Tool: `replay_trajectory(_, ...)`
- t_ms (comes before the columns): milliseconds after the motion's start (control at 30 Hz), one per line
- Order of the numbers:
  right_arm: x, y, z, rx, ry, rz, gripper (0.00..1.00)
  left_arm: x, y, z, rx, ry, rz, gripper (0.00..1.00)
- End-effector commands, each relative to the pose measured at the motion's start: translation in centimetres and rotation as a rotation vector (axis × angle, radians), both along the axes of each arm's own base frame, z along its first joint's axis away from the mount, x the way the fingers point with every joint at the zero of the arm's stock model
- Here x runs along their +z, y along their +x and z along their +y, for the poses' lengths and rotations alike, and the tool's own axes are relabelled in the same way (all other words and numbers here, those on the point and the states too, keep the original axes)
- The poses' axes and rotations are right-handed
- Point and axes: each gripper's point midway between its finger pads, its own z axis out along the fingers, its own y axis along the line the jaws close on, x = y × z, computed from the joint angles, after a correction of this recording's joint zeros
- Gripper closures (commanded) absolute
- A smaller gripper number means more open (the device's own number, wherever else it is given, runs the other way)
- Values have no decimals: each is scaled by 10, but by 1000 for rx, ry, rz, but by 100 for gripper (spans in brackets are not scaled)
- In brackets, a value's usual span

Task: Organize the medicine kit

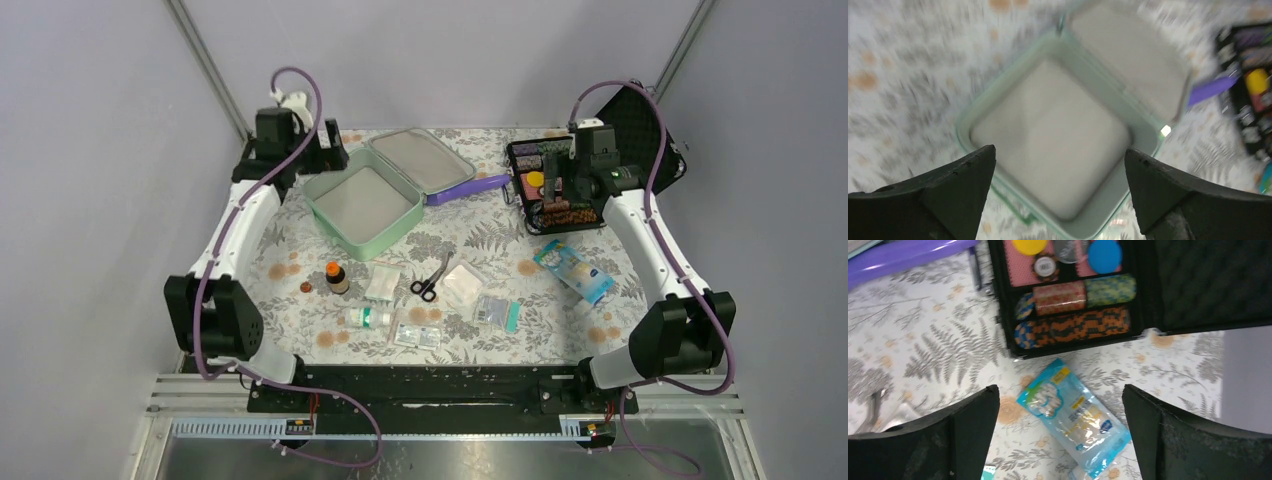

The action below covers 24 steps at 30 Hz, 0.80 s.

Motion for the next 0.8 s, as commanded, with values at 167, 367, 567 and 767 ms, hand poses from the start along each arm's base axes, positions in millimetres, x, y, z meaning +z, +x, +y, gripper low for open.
replay_trajectory(167,2,-28,104,596,297,117,1,-35,-72,31,36,172,197,1)
replay_trajectory(367,-17,-42,129,737,309,176,1,-56,-130,10,-112,121,109,1)
replay_trajectory(567,-55,-88,153,1030,290,316,10,-69,-123,-2,-69,60,89,1)
replay_trajectory(767,-88,-99,119,970,86,415,16,-68,-125,4,-44,83,112,1)
